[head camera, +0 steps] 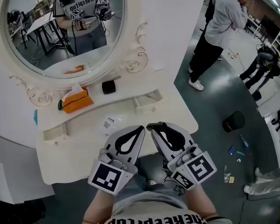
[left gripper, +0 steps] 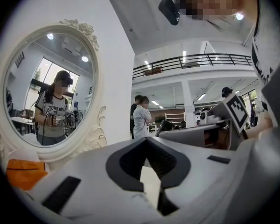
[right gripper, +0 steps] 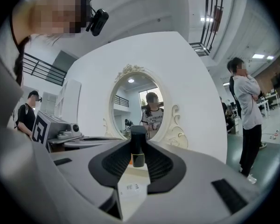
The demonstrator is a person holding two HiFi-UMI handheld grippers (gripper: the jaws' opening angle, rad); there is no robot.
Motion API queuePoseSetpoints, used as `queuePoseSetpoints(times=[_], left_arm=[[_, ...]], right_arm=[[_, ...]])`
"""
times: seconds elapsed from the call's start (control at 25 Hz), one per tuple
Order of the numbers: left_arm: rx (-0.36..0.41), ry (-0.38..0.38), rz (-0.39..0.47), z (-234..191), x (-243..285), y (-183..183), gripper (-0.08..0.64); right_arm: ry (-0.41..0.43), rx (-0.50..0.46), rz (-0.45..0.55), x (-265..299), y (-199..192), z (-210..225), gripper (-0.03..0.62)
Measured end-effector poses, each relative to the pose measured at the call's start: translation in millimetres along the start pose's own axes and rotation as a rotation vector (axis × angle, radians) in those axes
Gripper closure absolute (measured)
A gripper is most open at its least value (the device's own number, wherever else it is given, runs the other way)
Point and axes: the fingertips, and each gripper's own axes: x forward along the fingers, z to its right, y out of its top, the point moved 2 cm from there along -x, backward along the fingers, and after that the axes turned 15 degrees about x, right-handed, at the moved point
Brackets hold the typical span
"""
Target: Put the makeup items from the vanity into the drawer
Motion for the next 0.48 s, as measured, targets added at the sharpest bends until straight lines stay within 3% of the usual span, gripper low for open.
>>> queuePoseSetpoints(times=[0.48], left_arm=[[-0.005,-0.049,0.028,-41,19,-11,0.552]], right_arm=[[-0.049,-0.013,0.025,41,5,12,0.479]])
